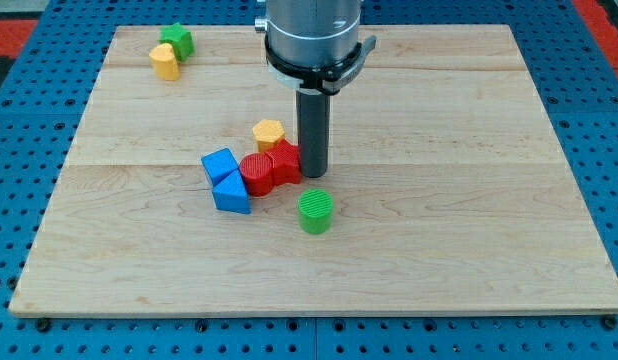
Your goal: Push the red star and hexagon to the right of the green star and heart
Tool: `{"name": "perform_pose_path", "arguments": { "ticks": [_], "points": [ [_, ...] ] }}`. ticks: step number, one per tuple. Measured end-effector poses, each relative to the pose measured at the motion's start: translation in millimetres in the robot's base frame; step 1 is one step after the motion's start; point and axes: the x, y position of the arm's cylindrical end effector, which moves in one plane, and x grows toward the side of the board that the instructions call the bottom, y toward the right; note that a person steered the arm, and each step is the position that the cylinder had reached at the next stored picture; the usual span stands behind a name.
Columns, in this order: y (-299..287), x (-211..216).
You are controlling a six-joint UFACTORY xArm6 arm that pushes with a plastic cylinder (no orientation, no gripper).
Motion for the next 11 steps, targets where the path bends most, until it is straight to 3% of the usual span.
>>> {"name": "perform_pose_path", "arguments": {
  "ticks": [1, 3, 4, 7, 10, 11],
  "points": [
    [-5.9, 18.8],
    [-75.4, -50.7],
    [-89.0, -56.9],
    [-69.8, -44.6],
    [-43.8, -86.4],
    [-81.5, -96.3]
  ]
}}
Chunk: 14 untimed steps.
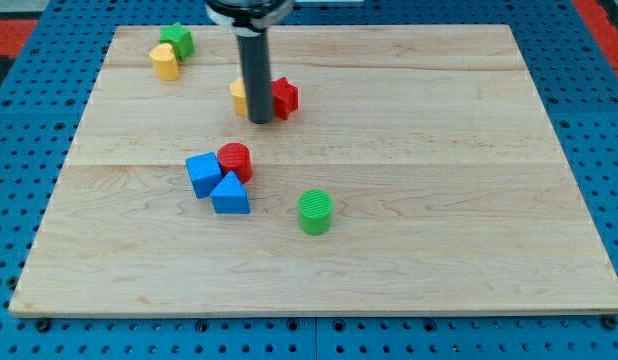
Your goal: Push the red star and hexagon to the right of the green star and heart
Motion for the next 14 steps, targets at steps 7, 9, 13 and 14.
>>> {"name": "perform_pose_path", "arguments": {
  "ticks": [7, 9, 13, 14],
  "points": [
    [82.4, -113.4],
    [139.6, -32.7],
    [-27.0, -7.5],
    [12.8, -4.6]
  ]
}}
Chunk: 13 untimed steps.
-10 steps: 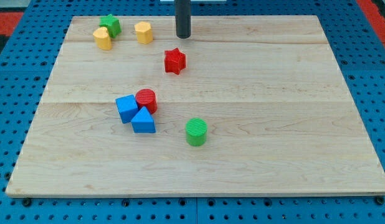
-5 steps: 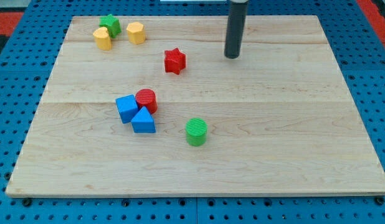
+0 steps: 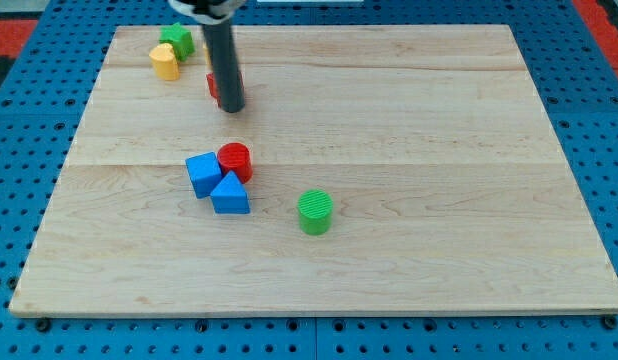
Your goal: Push the red star and hexagon to the right of the green star and heart
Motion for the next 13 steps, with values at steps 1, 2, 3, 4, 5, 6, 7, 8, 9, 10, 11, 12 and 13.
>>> {"name": "perform_pose_path", "arguments": {
  "ticks": [1, 2, 3, 4, 5, 6, 7, 8, 9, 10, 11, 12, 13],
  "points": [
    [22.0, -8.9],
    [5.7, -11.6],
    [-18.4, -36.5],
    [-21.0, -43.1],
    [11.5, 4.8],
    [-31.6, -16.5],
    [-49.0, -53.1],
    [-51.5, -79.4],
    [-36.0, -78.9],
    [19.5, -77.9],
    [78.5, -73.9],
    [96.0, -74.4],
    [101.4, -75.3]
  ]
}}
